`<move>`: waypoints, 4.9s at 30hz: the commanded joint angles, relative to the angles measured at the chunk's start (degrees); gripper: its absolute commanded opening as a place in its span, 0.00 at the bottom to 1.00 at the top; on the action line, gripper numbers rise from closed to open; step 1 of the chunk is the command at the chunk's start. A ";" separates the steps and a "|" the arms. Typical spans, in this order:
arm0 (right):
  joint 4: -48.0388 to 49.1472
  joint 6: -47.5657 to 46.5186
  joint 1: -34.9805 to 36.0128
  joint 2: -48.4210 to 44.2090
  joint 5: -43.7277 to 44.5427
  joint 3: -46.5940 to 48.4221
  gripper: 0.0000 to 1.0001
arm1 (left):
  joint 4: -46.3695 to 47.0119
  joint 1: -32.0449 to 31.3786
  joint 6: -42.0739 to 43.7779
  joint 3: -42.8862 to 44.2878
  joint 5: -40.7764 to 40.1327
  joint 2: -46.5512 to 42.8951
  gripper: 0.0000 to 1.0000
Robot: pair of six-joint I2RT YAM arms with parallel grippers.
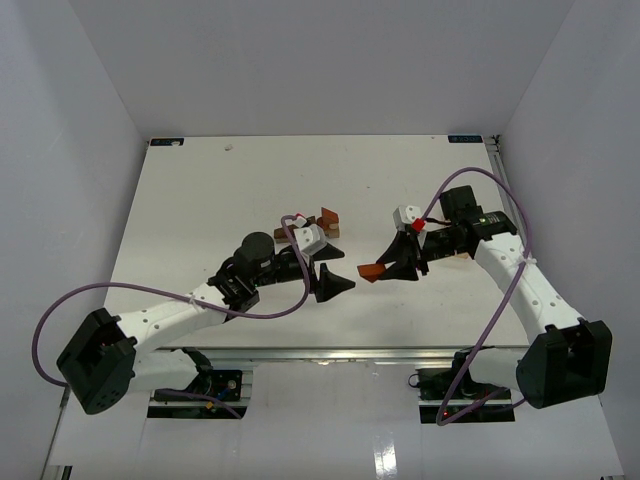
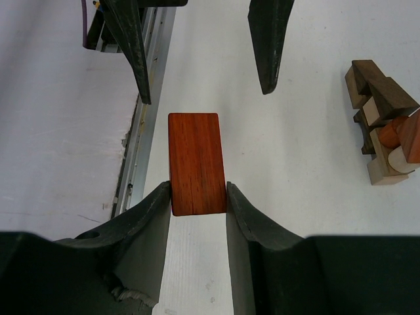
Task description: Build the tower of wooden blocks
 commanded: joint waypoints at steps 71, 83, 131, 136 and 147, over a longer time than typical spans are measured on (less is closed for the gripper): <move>3.29 -8.48 4.78 -13.33 17.05 3.57 0.90 | -8.11 -2.88 -5.93 5.26 5.48 4.97 0.00; -7.40 -38.57 6.04 -17.63 4.23 -0.86 0.94 | -12.33 1.69 -18.75 10.31 28.24 6.21 0.00; -1.01 -23.56 15.71 -14.23 5.55 -3.32 0.42 | -10.63 2.39 -17.17 16.99 36.44 13.74 0.00; -1.52 -23.80 16.50 -13.43 5.35 -2.48 0.38 | -10.45 2.39 -17.05 17.04 36.57 13.64 0.00; -2.47 -23.71 17.36 -12.87 4.97 -1.71 0.23 | -10.11 2.47 -16.98 18.60 37.22 15.36 0.01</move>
